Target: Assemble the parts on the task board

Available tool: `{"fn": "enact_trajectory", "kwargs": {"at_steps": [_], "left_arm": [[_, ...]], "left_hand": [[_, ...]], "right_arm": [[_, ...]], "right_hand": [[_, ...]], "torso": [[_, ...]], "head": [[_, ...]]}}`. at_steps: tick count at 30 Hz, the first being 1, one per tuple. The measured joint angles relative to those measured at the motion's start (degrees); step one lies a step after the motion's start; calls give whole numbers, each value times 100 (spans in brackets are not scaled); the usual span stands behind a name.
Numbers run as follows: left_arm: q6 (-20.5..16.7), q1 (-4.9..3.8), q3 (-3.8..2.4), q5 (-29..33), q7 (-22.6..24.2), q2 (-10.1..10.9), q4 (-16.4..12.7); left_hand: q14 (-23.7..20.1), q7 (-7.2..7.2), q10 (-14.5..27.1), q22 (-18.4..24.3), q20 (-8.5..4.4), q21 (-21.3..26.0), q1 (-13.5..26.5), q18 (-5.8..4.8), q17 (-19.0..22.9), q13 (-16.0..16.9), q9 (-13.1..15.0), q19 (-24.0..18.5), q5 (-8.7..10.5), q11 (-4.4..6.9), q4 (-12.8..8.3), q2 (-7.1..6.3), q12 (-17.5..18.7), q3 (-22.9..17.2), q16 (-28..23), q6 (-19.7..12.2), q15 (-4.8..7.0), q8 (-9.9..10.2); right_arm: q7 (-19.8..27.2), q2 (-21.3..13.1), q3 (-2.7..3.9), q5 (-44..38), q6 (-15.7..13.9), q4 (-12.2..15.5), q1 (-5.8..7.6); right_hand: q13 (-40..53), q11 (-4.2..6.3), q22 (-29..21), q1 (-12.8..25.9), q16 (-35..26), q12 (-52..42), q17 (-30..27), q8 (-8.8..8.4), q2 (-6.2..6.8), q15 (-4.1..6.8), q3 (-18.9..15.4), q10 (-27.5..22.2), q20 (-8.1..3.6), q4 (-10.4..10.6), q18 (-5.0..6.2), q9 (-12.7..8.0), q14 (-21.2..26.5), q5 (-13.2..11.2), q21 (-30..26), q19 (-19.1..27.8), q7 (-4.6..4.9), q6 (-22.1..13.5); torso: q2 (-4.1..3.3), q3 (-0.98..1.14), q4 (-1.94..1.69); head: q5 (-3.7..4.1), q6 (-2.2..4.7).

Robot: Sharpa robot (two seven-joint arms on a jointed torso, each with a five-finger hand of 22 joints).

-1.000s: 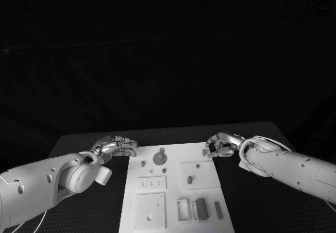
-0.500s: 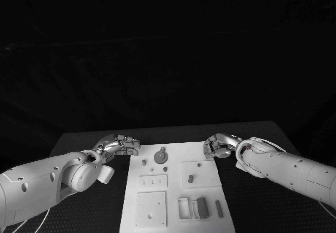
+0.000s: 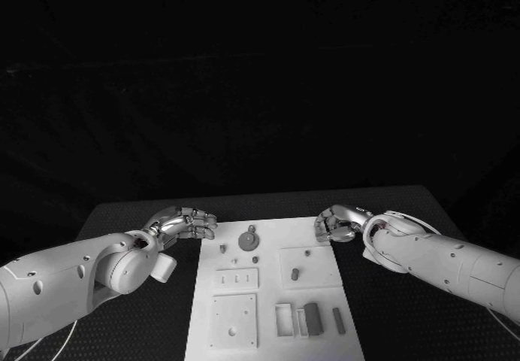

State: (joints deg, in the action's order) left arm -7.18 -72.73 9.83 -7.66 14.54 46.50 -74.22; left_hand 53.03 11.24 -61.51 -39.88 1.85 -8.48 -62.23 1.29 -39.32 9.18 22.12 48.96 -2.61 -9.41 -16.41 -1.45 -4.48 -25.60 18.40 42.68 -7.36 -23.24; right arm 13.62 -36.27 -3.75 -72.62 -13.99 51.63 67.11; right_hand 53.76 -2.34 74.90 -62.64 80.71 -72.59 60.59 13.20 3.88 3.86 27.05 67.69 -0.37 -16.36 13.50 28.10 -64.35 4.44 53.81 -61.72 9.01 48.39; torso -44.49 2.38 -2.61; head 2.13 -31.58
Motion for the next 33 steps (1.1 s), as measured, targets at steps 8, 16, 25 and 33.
{"fn": "enact_trajectory", "kwargs": {"at_steps": [8,16,25,33], "left_arm": [[5,0,0,-1,-9,4,-4],[6,0,0,-1,-17,6,-5],[11,0,0,-2,-26,7,-8],[18,0,0,-2,-37,13,-16]], "left_hand": [[0,0,0,0,0,0,0,0,1,0,0,0,0,0,0,0,28,0,0,0,0,0],[0,0,0,0,0,0,0,0,-4,0,1,0,0,0,0,0,28,0,0,0,0,0],[0,0,0,0,0,0,0,0,-4,1,1,0,0,0,0,0,28,0,0,0,0,0],[0,0,0,0,0,0,0,0,-9,1,1,0,0,0,0,0,28,0,0,0,0,0]], "right_arm": [[0,7,0,-4,0,-20,-17],[-1,28,0,-5,0,-30,-36],[-9,40,0,-5,-33,-74,-36],[-13,61,0,-5,-77,-77,-36]], "right_hand": [[0,0,0,-49,21,-21,10,61,-49,-1,1,0,9,-1,0,28,0,0,0,8,-6,107],[1,1,4,-50,21,-21,18,61,-49,-1,0,1,10,0,1,34,0,0,0,9,-30,132],[1,1,4,-26,21,-20,24,61,-73,-1,0,1,10,0,0,39,0,0,0,9,-49,151],[1,1,3,-3,21,-19,24,115,-96,-1,0,2,11,0,0,58,0,0,0,8,-67,233]], "torso": [[0,1,6],[0,4,8],[0,3,8],[0,0,10]], "head": [[-10,-13],[-26,-25],[-34,-25],[-40,-28]]}}
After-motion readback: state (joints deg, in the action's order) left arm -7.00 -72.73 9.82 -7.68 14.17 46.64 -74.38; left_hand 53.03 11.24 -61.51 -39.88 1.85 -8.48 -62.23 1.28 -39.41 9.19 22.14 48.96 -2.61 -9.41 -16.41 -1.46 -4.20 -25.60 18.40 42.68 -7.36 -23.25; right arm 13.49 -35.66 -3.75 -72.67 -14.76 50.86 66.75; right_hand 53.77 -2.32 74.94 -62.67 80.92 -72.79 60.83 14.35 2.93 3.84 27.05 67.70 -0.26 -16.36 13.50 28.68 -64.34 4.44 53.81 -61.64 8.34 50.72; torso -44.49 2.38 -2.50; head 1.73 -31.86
